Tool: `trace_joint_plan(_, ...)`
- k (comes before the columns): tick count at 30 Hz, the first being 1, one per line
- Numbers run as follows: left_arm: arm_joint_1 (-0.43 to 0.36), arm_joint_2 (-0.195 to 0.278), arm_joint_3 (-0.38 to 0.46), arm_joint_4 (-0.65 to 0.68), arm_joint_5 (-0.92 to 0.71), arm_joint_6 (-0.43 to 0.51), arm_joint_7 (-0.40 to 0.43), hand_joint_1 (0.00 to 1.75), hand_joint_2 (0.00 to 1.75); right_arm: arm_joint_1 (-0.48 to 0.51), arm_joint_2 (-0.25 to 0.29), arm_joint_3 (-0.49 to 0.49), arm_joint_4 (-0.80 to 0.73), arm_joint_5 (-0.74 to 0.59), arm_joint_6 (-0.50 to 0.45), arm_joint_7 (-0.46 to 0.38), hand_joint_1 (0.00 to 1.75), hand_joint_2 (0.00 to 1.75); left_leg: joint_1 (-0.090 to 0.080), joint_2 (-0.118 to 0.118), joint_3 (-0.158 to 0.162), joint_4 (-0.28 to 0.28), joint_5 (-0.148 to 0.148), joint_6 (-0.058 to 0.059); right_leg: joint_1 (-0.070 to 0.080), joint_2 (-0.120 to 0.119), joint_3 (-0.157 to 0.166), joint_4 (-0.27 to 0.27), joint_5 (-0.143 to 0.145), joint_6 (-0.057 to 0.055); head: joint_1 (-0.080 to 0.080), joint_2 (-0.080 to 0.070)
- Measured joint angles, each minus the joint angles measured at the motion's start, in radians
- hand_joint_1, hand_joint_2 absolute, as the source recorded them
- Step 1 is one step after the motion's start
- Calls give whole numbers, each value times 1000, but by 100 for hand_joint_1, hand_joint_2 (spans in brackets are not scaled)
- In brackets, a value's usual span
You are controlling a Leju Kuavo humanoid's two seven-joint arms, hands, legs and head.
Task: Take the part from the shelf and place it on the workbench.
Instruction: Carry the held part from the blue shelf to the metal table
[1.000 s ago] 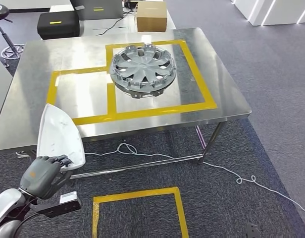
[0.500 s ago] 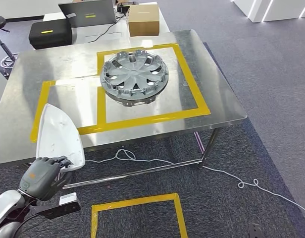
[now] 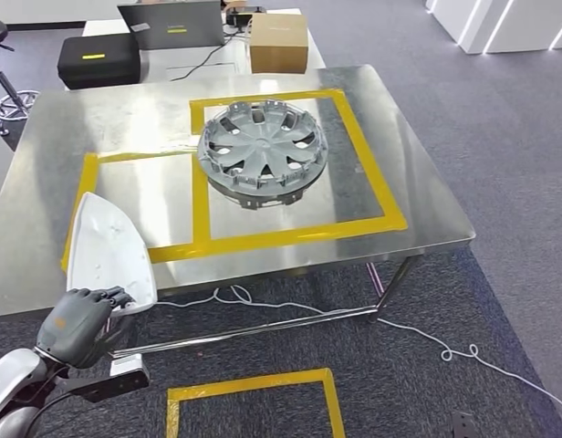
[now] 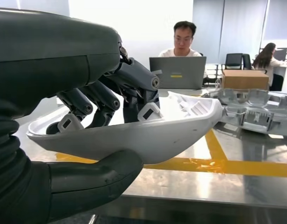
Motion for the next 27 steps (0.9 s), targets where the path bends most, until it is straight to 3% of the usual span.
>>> trace_joint_plan(1,1,0,0,0,0,0,0,175,175,2,0,0,0,0,0,0,0,0,-1,0,5,0,-6,1,0,0,-41,58,-17,1,1,0)
trace_joint_plan(2,1,0,-1,0,-1,-1,0,175,175,3,0,0,0,0,0,0,0,0,-1,-1,13,0,-13,1,0,0,-65,78,-15,0,2,0)
trace_joint_plan(3,1,0,-1,0,-1,-1,0,175,175,4,0,0,0,0,0,0,0,0,-2,-2,24,-1,-20,0,1,0,-67,54,10,-3,2,0)
trace_joint_plan(6,0,0,-2,0,-1,-2,0,175,175,4,0,0,0,1,0,-1,0,0,-4,-4,65,-12,-42,-6,9,2,6,-172,155,-26,2,0)
trace_joint_plan(7,-1,0,-2,0,-1,-2,0,175,175,4,-1,0,0,2,0,-1,0,0,-4,-5,73,-18,-48,-10,13,3,25,-228,185,-34,2,0)
trace_joint_plan(8,-2,0,-2,1,-1,-3,0,175,175,5,-1,0,0,2,0,-1,0,0,-4,-6,81,-23,-50,-16,16,4,36,-261,200,-40,2,0)
trace_joint_plan(11,-2,1,-2,1,-1,-4,2,175,175,4,-2,0,0,3,0,-1,0,0,-5,-8,90,-14,-52,-32,14,4,57,-281,204,-53,1,0)
trace_joint_plan(13,-4,3,-1,1,-1,-4,2,175,175,1,-2,0,0,3,0,-1,0,0,-4,-7,50,68,-89,-40,9,3,76,-286,204,-58,-5,0)
trace_joint_plan(16,-3,3,-2,2,-1,-6,3,175,175,1,-2,0,0,3,0,-1,0,0,-4,-6,-91,289,-181,-48,9,3,91,-288,190,-63,-9,0)
trace_joint_plan(17,-2,3,-2,3,-1,-6,4,175,175,1,-2,0,0,3,1,-1,0,0,-4,-6,-123,323,-189,-48,9,4,98,-288,183,-63,-9,0)
trace_joint_plan(18,-1,3,-3,4,-1,-7,4,175,175,2,-2,0,0,3,1,-1,0,0,-4,-6,-135,316,-172,-47,9,5,108,-288,176,-62,-9,0)
trace_joint_plan(19,-1,3,-4,4,-1,-7,4,175,175,2,-2,0,0,3,1,-1,0,0,-4,-6,-126,269,-131,-46,8,6,119,-288,168,-59,-9,0)
trace_joint_plan(21,-2,3,-5,4,-1,-7,4,175,175,2,-2,0,0,3,1,-1,0,0,-4,-3,-79,119,-25,-43,6,9,141,-286,151,-51,-10,0)
trace_joint_plan(22,-3,3,-6,4,-1,-7,4,175,175,2,-2,0,0,3,1,-1,0,0,-4,0,-61,57,5,-40,7,10,146,-284,142,-45,-11,0)
trace_joint_plan(24,-4,3,-8,5,-1,-7,4,175,175,2,-2,0,0,3,0,-1,0,0,-4,3,-49,2,21,-30,9,10,152,-280,125,-33,-12,0)
trace_joint_plan(27,-4,3,-10,6,-1,-7,4,175,175,1,-2,0,0,3,0,-1,0,0,0,-2,-33,2,21,-9,9,6,149,-244,98,-16,-8,0)
